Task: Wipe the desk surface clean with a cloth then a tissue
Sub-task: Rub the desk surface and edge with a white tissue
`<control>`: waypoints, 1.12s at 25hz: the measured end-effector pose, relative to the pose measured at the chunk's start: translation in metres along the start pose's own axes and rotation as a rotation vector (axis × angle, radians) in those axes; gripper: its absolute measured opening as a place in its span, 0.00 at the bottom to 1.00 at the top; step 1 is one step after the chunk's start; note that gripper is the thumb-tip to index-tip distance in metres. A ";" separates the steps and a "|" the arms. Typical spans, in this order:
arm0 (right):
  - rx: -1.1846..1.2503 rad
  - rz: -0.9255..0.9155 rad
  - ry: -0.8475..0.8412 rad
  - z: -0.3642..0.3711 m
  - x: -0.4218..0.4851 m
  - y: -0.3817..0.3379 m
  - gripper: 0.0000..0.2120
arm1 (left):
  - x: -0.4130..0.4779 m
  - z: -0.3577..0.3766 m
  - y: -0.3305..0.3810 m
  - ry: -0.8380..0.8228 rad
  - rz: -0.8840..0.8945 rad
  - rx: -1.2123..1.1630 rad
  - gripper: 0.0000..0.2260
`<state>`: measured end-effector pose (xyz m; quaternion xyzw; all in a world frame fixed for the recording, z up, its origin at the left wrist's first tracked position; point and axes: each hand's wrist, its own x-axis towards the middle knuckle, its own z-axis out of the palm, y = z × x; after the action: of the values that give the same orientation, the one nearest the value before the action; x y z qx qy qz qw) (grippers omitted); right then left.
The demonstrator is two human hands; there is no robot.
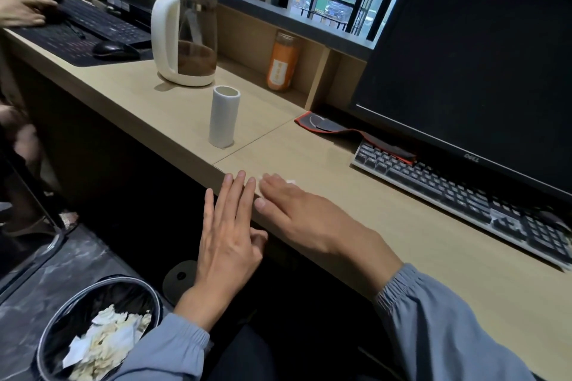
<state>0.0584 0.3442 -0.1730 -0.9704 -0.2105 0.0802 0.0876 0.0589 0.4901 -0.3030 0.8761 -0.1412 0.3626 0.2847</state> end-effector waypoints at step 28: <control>-0.048 0.195 -0.022 -0.038 0.054 0.052 0.27 | 0.010 -0.009 -0.047 -0.102 -0.139 0.072 0.40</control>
<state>0.1346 0.3147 -0.1530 -0.9871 -0.1179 0.0941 0.0538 0.0819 0.5320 -0.3097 0.9107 -0.0812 0.3018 0.2700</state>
